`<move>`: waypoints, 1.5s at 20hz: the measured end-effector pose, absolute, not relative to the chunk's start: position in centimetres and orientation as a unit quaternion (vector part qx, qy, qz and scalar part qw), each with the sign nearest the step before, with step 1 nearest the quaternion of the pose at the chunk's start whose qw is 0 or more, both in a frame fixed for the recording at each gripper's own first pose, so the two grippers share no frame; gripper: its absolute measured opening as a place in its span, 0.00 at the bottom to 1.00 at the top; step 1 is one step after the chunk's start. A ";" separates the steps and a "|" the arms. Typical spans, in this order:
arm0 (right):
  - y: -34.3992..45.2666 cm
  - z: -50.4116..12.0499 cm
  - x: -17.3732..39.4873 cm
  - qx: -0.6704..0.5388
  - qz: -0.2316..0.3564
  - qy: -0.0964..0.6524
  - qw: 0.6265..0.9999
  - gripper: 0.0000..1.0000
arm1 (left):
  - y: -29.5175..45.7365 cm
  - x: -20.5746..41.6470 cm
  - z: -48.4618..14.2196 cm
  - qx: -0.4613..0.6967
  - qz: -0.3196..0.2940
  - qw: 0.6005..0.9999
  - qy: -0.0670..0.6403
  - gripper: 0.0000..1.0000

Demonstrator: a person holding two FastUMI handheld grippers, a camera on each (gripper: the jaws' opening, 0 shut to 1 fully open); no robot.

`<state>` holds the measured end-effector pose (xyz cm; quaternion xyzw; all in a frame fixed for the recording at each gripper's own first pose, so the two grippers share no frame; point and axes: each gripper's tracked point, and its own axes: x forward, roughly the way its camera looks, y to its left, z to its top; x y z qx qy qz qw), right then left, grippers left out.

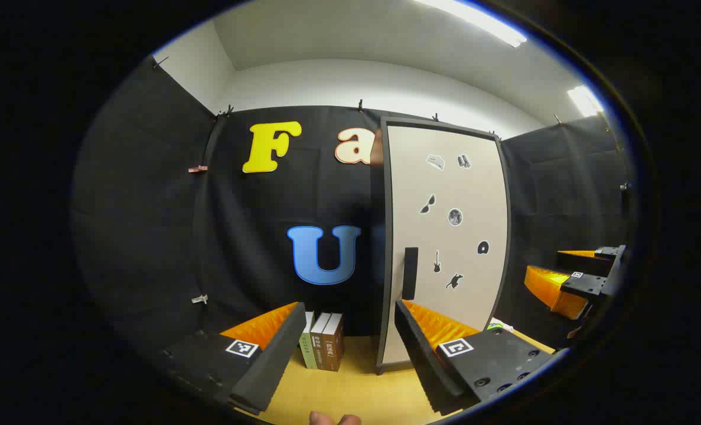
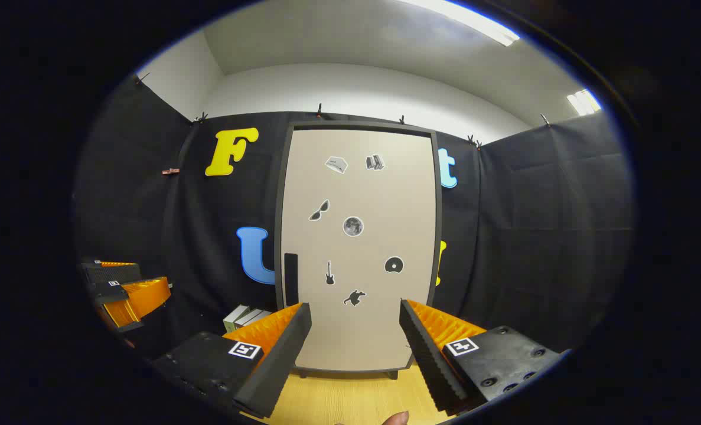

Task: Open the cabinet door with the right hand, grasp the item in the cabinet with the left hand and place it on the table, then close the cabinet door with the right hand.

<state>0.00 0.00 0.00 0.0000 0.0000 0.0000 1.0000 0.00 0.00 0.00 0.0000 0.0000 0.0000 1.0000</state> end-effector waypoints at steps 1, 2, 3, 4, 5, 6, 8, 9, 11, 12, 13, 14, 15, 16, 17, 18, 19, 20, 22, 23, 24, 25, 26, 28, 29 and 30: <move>0.0 0.0 -0.1 0.002 0.001 -0.001 1.000 0.97 | 0.1 -0.1 0.0 0.004 0.003 1.000 0.000 0.95; 0.2 0.0 -0.2 0.003 0.005 0.000 1.000 0.97 | 0.1 -0.2 0.1 0.008 0.003 1.000 -0.002 0.95; 0.2 -0.2 -0.2 0.004 0.005 0.001 1.000 0.97 | 0.0 -0.3 0.2 0.010 0.002 1.000 -0.004 0.95; 0.2 -0.2 -0.2 0.005 0.005 0.003 1.000 0.97 | -0.1 -0.4 0.5 0.011 0.002 1.000 -0.007 0.95; 0.2 -0.3 -0.2 0.005 0.006 0.003 1.000 0.97 | -0.2 -0.5 0.5 0.010 0.001 1.000 -0.008 0.95; 0.4 -0.2 -0.3 0.006 0.008 0.001 1.000 0.97 | -0.3 -0.5 0.5 0.010 -0.001 1.000 -0.009 0.95; 0.7 0.0 -0.4 0.010 0.012 -0.002 1.000 0.97 | -0.2 -0.5 0.4 0.013 0.000 1.000 -0.007 0.95; 0.9 0.0 -0.2 0.011 0.012 -0.002 1.000 0.97 | -0.1 -0.4 0.4 0.015 0.000 1.000 -0.007 0.95; 0.9 0.0 -0.1 0.013 0.010 -0.003 1.000 0.97 | 0.0 -0.4 0.5 0.016 0.001 1.000 -0.009 0.95; 0.8 0.1 -0.1 0.014 0.008 -0.003 1.000 0.97 | 0.0 -0.4 0.6 0.014 0.001 1.000 -0.010 0.95; 0.8 0.1 -0.1 0.014 0.007 -0.005 1.000 0.97 | 0.0 -0.4 0.5 0.013 0.000 1.000 -0.010 0.95; 0.7 0.1 0.0 0.013 0.006 -0.006 1.000 0.97 | 0.0 -0.3 0.5 0.012 0.000 1.000 -0.011 0.95; 0.7 0.1 0.0 0.011 0.005 -0.006 1.000 0.97 | 0.1 -0.2 0.5 0.012 0.000 1.000 -0.010 0.95; 0.7 0.0 0.0 0.011 0.004 -0.006 1.000 0.97 | 0.2 -0.1 0.5 0.013 0.000 1.000 -0.009 0.95; 0.8 -0.1 0.1 0.012 0.005 -0.004 1.000 0.97 | 0.3 -0.1 0.4 0.013 0.001 1.000 -0.009 0.95; 1.0 0.0 0.3 0.014 0.007 -0.004 1.000 0.97 | 0.4 0.0 0.4 0.014 0.000 1.000 -0.009 0.95; 1.4 0.1 0.4 0.015 0.009 -0.007 1.000 0.97 | 0.6 -0.1 0.3 0.014 0.000 1.000 -0.009 0.95; 1.8 0.3 0.8 0.016 0.013 -0.011 1.000 0.97 | 0.8 0.0 0.3 0.015 -0.001 1.000 -0.008 0.95; 2.8 0.2 1.8 0.024 0.022 -0.013 0.999 0.97 | 1.3 0.2 0.1 0.016 0.001 1.000 -0.007 0.95; 3.3 0.1 2.5 0.031 0.026 -0.013 0.999 0.97 | 1.6 0.1 -0.2 0.017 0.002 1.000 -0.007 0.95; 3.8 0.0 3.3 0.036 0.028 -0.014 0.999 0.97 | 2.0 0.0 -0.3 0.017 0.004 1.000 -0.007 0.95; 4.0 -0.2 4.3 0.036 0.030 -0.018 0.999 0.97 | 2.3 0.1 -0.4 0.015 0.006 1.000 -0.007 0.93; 4.9 -0.3 5.4 0.037 0.038 -0.019 0.998 0.97 | 2.6 0.1 -0.5 0.012 0.006 1.000 -0.008 0.93; 6.8 -0.7 8.0 0.037 0.050 -0.021 0.998 0.98 | 3.2 0.2 -0.8 0.010 0.007 1.000 -0.007 0.95; 7.6 -0.9 9.2 0.032 0.053 -0.022 0.998 0.98 | 3.7 0.3 -1.0 0.011 0.009 1.000 -0.007 0.95; 8.4 -1.1 10.4 0.024 0.055 -0.027 0.998 0.98 | 4.1 0.4 -1.2 0.012 0.011 1.000 -0.006 0.95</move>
